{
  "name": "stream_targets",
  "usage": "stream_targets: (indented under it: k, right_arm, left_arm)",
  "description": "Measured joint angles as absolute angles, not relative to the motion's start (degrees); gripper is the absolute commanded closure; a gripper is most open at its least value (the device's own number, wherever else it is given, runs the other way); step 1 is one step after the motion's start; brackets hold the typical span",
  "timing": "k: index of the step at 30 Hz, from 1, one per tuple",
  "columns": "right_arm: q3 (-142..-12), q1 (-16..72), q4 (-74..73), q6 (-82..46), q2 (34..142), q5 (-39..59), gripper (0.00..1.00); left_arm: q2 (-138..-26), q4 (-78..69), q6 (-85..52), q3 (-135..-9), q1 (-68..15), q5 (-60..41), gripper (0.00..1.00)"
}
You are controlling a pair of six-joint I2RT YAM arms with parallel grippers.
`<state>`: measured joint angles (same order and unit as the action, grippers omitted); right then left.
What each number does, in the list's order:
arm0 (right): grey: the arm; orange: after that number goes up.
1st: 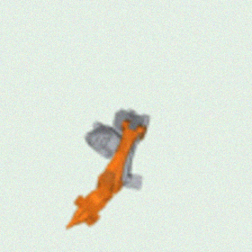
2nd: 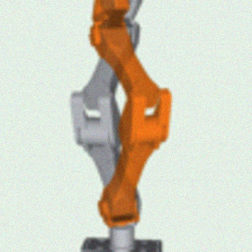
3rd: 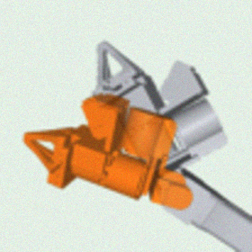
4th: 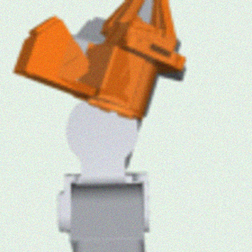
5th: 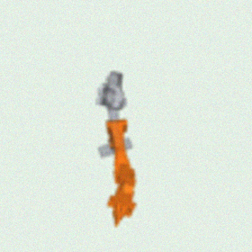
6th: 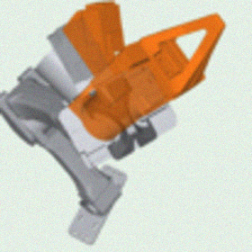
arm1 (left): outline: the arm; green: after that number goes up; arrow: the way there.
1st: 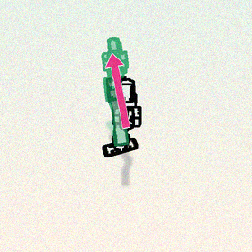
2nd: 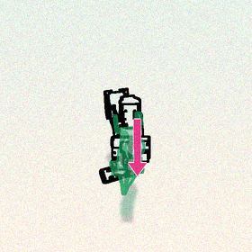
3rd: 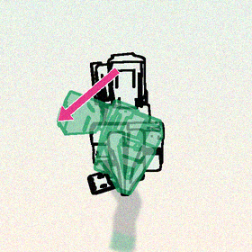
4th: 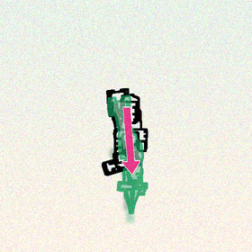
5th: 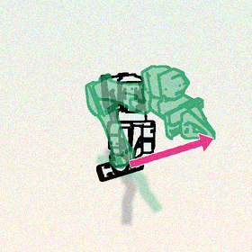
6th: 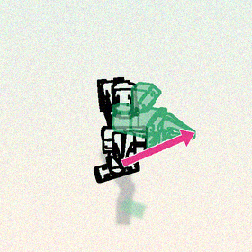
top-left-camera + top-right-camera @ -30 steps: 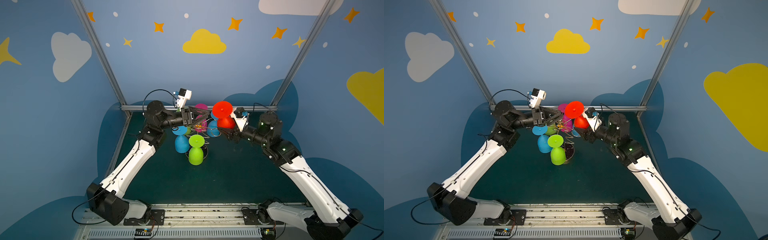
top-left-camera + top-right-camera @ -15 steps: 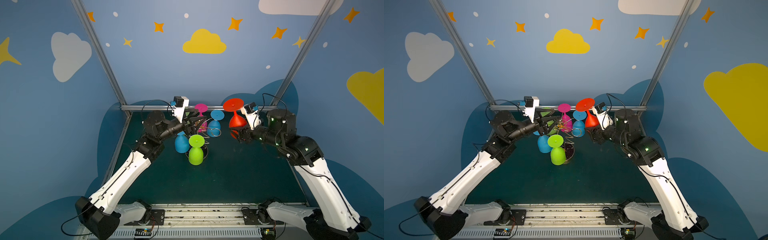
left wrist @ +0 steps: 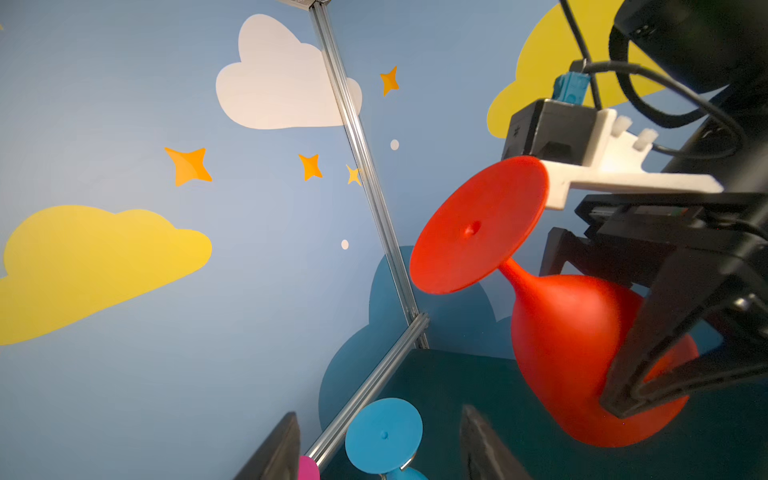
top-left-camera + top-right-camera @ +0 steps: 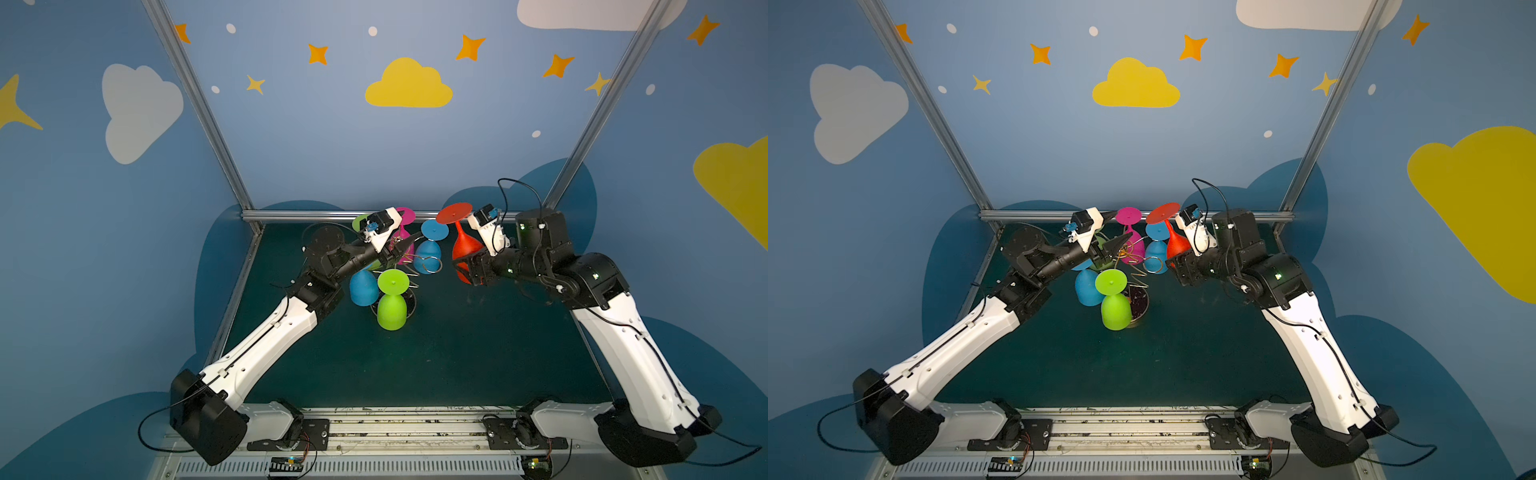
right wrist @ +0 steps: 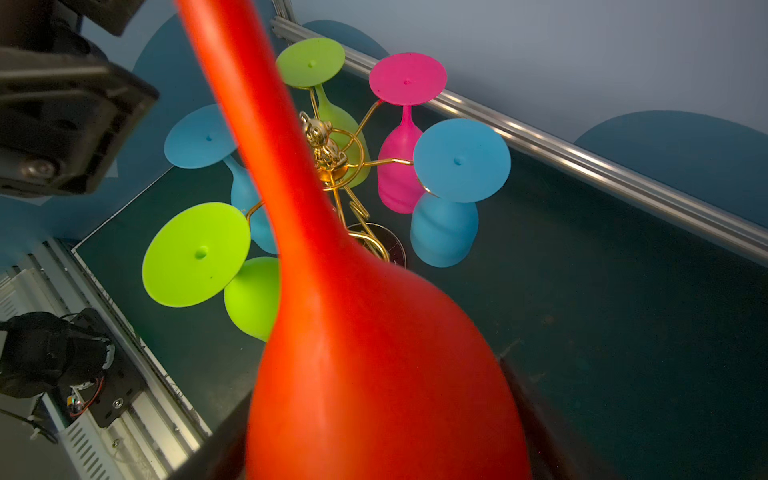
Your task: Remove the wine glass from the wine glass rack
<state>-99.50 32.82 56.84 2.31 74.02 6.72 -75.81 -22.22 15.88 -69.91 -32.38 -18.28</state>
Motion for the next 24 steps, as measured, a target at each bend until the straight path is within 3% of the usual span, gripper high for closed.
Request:
stream_targets:
  k: [17,24]
  right_arm:
    - [-102.45,37.76,58.17,2.28,79.29,7.01,0.99]
    - [-103.20,39.20,58.65,1.87,81.10,6.83,1.00]
  left_arm:
    - [-77.49,-24.49,26.39,-69.95,-34.61,-20.95,0.47]
    - [-77.71,-25.85,28.84,-69.97,-34.94,-19.77,0.59]
